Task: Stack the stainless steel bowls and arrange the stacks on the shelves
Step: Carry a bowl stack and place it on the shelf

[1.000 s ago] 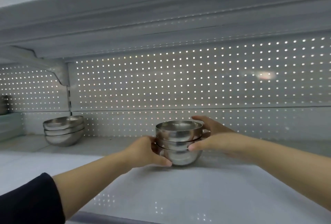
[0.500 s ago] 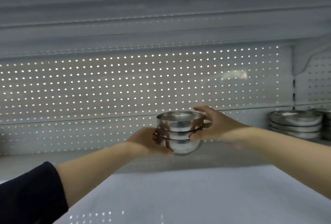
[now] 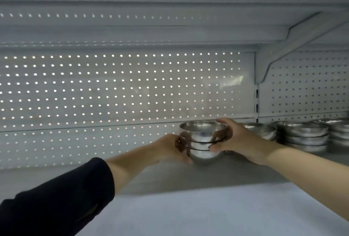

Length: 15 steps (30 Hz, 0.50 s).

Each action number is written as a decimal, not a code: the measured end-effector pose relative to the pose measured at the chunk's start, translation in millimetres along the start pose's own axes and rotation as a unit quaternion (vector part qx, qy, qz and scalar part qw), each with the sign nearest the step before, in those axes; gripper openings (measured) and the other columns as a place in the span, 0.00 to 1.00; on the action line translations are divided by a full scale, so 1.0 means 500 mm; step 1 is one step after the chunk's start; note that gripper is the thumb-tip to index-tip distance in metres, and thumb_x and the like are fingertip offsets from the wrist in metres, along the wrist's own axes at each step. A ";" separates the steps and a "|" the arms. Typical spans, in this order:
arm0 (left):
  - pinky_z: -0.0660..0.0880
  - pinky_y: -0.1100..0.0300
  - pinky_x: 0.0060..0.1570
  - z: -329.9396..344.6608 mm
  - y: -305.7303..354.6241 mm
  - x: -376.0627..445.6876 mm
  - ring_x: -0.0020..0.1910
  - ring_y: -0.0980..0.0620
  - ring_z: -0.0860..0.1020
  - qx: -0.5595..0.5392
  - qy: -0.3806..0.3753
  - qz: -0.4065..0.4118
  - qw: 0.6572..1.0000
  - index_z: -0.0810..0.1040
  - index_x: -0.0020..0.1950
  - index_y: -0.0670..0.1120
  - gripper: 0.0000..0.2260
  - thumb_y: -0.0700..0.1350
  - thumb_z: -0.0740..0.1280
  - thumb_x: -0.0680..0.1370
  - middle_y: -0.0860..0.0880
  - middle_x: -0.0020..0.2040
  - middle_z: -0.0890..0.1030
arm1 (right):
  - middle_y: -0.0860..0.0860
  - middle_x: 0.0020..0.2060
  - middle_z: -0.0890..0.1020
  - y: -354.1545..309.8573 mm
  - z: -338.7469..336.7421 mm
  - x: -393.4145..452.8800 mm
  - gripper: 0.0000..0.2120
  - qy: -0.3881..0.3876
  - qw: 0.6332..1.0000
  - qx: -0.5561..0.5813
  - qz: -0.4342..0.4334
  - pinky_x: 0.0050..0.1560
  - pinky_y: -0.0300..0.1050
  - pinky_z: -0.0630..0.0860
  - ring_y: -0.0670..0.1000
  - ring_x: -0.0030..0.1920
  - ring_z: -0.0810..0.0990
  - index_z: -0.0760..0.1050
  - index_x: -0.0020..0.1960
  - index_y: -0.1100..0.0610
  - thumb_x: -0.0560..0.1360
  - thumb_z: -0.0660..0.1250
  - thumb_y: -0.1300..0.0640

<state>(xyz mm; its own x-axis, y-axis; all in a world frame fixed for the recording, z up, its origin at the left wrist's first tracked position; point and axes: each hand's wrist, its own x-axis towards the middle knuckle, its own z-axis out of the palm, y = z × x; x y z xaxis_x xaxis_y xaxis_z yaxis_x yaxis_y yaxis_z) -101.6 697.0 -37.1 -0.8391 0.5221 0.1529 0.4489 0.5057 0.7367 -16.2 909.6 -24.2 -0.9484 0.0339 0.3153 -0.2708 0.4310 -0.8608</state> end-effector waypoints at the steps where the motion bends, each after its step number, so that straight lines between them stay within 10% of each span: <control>1: 0.74 0.47 0.57 0.003 0.000 0.004 0.43 0.50 0.75 0.005 -0.006 -0.005 1.000 0.77 0.53 0.34 0.21 0.37 0.77 0.63 0.45 0.42 0.77 | 0.47 0.46 0.80 0.007 0.000 0.003 0.42 0.002 1.000 -0.006 -0.001 0.37 0.27 0.74 0.38 0.42 0.80 0.65 0.69 0.50 0.60 0.80 0.64; 15: 0.73 0.50 0.59 0.017 -0.024 0.012 0.46 0.50 0.75 -0.032 -0.031 -0.030 0.999 0.76 0.57 0.35 0.21 0.34 0.76 0.65 0.44 0.45 0.77 | 0.46 0.47 0.80 0.053 0.019 0.023 0.44 0.005 1.000 0.017 0.002 0.44 0.35 0.73 0.44 0.48 0.78 0.64 0.69 0.47 0.59 0.81 0.62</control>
<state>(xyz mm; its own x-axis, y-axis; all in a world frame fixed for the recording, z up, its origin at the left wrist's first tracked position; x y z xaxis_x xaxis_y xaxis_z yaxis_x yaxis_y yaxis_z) -109.6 699.8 -50.8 -0.8422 0.5349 0.0676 0.3759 0.4927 0.7848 -35.9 912.8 -47.5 -0.9480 0.0452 0.3151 -0.2717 0.4005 -0.8751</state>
